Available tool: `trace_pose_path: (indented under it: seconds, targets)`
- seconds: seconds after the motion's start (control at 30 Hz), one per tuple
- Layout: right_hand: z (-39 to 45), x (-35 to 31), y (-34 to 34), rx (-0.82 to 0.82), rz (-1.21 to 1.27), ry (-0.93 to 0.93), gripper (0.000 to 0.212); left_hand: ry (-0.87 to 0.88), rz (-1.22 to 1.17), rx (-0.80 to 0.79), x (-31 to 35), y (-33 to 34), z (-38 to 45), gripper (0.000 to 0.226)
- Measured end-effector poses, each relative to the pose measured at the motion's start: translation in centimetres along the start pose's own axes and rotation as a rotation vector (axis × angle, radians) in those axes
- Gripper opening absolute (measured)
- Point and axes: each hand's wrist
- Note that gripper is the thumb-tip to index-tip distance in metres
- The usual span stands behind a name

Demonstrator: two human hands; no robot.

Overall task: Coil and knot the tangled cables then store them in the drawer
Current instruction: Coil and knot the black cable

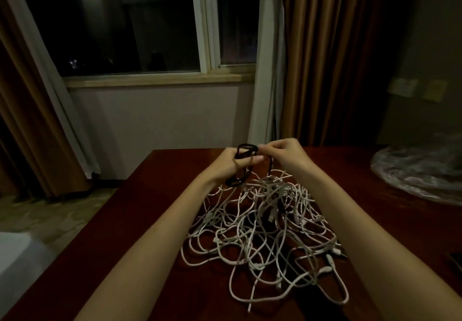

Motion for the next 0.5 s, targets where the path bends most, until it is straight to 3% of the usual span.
trace_pose_path:
  seconds: [0.13,0.27,0.5]
  targets:
    - [-0.5,0.5,0.6,-0.013,0.143,0.085,0.025,-0.069,-0.033,-0.078,0.2,-0.5,0.1,0.011]
    - [-1.4,2.0,0.9,-0.06,0.281,0.151,0.021,-0.092,-0.098,0.078,-1.2,-0.8,0.6,0.012]
    - [-1.7,3.1,0.4,-0.187,-0.329,0.137,0.015,-0.255,-0.349,0.317,-3.1,0.5,1.2,0.034]
Point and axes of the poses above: each hand's wrist, its own z-axis towards the middle knuckle, its own y-axis out of the palm, x = y × z, and after that the axes turned 12 degrees about z, right-handed
